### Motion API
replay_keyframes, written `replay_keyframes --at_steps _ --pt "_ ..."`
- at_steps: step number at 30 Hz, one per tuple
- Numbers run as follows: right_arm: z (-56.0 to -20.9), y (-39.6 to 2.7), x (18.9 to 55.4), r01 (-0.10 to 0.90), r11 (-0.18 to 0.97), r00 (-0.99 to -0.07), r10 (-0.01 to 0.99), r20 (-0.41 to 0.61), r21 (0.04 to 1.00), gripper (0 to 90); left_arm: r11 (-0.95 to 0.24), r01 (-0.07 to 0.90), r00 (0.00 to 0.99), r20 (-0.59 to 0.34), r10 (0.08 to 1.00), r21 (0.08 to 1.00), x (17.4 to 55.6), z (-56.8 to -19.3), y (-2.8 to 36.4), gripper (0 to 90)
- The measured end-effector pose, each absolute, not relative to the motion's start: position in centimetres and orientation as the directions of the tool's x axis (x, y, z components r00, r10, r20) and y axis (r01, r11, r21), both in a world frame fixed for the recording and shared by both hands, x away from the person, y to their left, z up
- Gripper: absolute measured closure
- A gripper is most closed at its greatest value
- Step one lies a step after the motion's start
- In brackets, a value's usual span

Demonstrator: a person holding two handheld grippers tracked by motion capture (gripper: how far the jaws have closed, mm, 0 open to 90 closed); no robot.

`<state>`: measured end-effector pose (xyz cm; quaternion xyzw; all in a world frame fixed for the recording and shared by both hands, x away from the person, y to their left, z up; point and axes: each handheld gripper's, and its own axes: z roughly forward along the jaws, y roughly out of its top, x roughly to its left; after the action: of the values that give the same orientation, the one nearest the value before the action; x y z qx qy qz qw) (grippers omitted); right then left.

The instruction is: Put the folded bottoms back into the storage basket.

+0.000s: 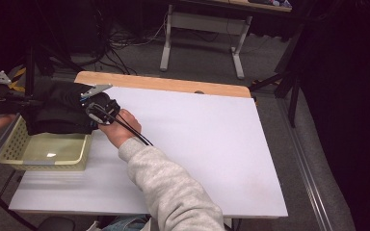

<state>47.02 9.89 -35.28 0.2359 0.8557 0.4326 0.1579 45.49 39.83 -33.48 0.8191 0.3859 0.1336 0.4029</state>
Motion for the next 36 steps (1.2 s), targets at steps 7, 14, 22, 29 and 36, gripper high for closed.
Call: replay_keyframes --at_steps 7,14,22,29,36 --pt "-36.0 11.5 46.7 0.254 0.525 -0.854 0.516 -0.067 0.812 81.6 -0.366 0.549 0.647 -0.104 0.755 0.752 45.3 -34.1 41.4 72.2" --pt "-36.5 12.3 46.8 0.254 0.524 -0.860 0.508 -0.058 0.813 81.6 -0.378 0.554 0.642 -0.092 0.761 0.742 45.4 -34.8 42.0 71.7" --pt "-37.8 13.3 46.5 0.264 0.530 -0.863 0.504 -0.049 0.806 81.4 -0.383 0.581 0.624 -0.091 0.776 0.718 45.8 -35.8 42.6 71.5" --pt "-38.5 13.6 46.6 0.278 0.542 -0.861 0.506 -0.045 0.793 81.3 -0.384 0.595 0.625 -0.105 0.774 0.706 46.1 -37.0 42.7 71.3" --pt "-39.1 13.6 46.9 0.302 0.555 -0.859 0.512 -0.032 0.775 81.2 -0.381 0.615 0.623 -0.129 0.771 0.690 46.2 -38.0 42.6 71.1"
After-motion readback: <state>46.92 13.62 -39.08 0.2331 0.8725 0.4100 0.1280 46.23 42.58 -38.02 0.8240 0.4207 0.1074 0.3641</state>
